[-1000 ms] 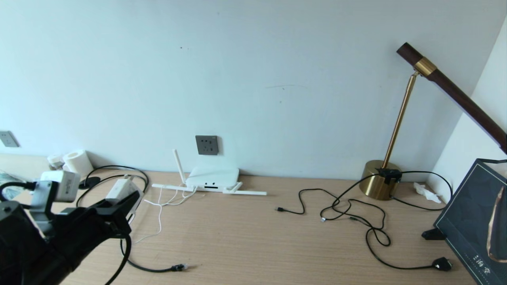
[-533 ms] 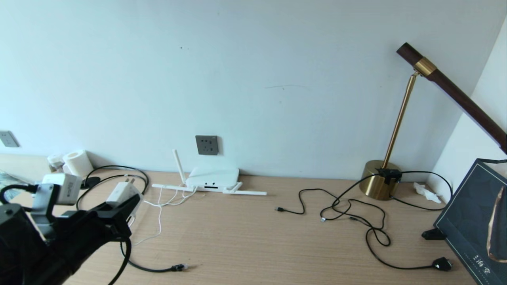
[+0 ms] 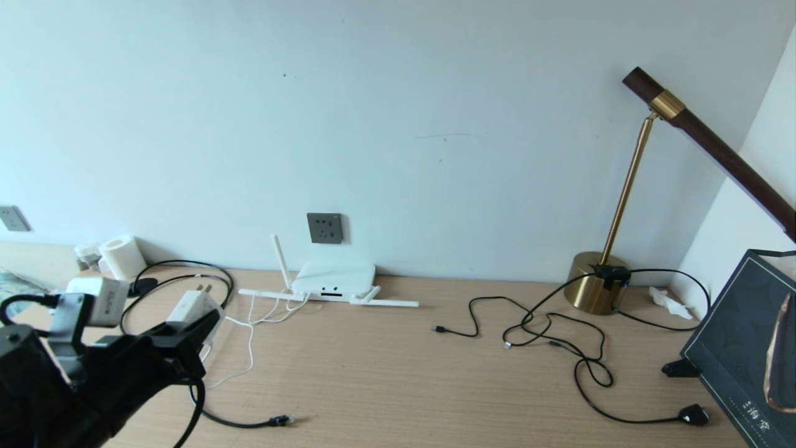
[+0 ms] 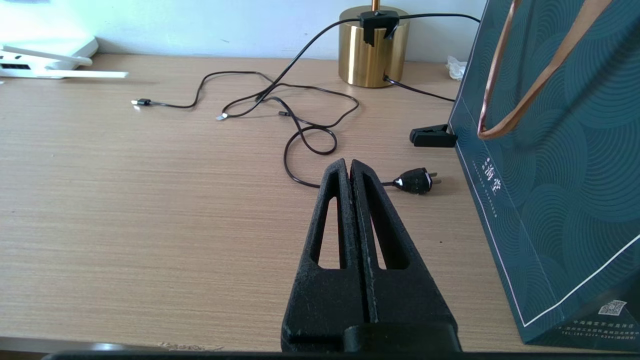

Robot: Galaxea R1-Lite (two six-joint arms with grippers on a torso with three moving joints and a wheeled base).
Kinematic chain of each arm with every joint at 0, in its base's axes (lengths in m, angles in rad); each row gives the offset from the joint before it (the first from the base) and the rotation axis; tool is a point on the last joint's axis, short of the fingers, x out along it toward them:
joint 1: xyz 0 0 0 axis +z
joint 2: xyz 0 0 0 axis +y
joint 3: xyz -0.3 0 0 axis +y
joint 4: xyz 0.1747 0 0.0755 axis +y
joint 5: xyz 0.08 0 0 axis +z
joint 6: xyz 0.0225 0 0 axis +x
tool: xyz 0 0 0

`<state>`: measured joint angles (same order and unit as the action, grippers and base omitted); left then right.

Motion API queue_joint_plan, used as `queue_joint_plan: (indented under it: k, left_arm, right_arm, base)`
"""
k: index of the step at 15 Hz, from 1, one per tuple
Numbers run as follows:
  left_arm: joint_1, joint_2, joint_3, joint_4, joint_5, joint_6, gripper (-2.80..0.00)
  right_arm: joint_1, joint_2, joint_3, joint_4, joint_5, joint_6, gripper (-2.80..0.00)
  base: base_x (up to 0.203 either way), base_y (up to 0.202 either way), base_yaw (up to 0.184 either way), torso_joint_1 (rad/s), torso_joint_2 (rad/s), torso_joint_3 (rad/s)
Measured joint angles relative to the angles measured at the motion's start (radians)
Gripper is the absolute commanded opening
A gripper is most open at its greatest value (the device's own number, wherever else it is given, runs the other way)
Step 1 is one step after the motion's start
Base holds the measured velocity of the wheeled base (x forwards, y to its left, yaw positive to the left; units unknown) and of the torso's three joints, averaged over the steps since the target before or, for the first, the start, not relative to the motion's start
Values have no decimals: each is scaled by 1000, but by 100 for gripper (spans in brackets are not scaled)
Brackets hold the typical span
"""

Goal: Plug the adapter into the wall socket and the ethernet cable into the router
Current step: Plug plug into socket

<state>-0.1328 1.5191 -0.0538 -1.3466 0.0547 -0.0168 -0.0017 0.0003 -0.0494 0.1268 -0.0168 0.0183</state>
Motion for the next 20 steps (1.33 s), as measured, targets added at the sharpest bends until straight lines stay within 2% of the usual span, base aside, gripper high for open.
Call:
queue_joint_plan:
  k: [3, 14, 20]
  left_arm:
    - [-1, 0, 2, 0, 0, 0, -280]
    - [-4, 23, -5, 0, -29, 0, -280]
    - [-5, 29, 0, -1, -29, 0, -280]
  right_arm:
    - [0, 0, 0, 0, 0, 0, -280]
    - [0, 0, 0, 0, 0, 0, -280]
    - [0, 0, 0, 0, 0, 0, -280]
  base:
    - [92, 0, 0, 4, -2, 3]
    - [0, 0, 0, 0, 0, 0]
    - [47, 0, -1, 3, 2, 0]
